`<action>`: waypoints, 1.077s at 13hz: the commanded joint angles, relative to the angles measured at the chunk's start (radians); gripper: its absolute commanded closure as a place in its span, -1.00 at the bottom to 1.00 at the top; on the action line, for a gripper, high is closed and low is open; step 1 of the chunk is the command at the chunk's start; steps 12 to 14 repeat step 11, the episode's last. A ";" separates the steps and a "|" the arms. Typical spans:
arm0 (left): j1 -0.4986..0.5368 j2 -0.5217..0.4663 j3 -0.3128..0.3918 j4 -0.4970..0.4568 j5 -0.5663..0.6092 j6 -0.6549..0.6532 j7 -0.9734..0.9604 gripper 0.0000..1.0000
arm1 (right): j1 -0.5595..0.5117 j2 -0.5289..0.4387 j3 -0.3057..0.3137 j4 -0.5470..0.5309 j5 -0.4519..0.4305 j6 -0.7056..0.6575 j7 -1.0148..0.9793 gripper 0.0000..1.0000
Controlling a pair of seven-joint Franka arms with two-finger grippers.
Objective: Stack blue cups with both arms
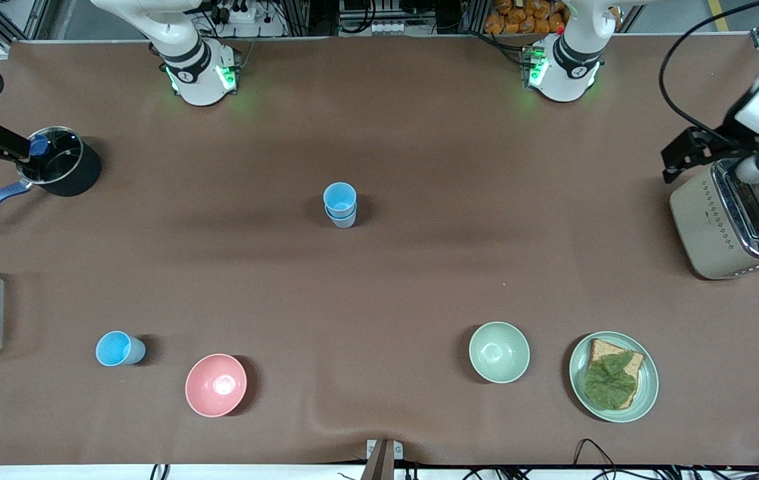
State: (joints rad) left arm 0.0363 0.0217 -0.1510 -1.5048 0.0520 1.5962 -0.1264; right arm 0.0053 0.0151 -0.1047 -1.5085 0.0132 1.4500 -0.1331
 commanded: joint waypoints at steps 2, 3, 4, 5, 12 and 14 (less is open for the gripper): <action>-0.090 0.043 0.108 0.072 -0.006 -0.047 0.028 -1.00 | 0.004 0.016 -0.003 0.031 0.016 -0.025 0.052 -1.00; -0.091 0.041 0.110 0.069 -0.006 -0.053 0.030 -1.00 | 0.007 0.014 -0.001 0.031 0.016 -0.025 0.070 -1.00; -0.091 0.040 0.110 0.067 -0.004 -0.055 0.028 -1.00 | 0.009 0.014 -0.001 0.031 0.016 -0.029 0.070 -1.00; -0.091 0.040 0.108 0.069 -0.006 -0.068 0.039 -1.00 | 0.009 0.014 0.000 0.031 0.016 -0.034 0.070 -1.00; -0.093 0.030 0.107 0.070 -0.029 -0.108 0.048 -1.00 | 0.035 0.014 0.005 0.033 0.010 -0.034 0.070 -1.00; -0.093 0.030 0.107 0.070 -0.029 -0.108 0.048 -1.00 | 0.035 0.014 0.005 0.033 0.010 -0.034 0.070 -1.00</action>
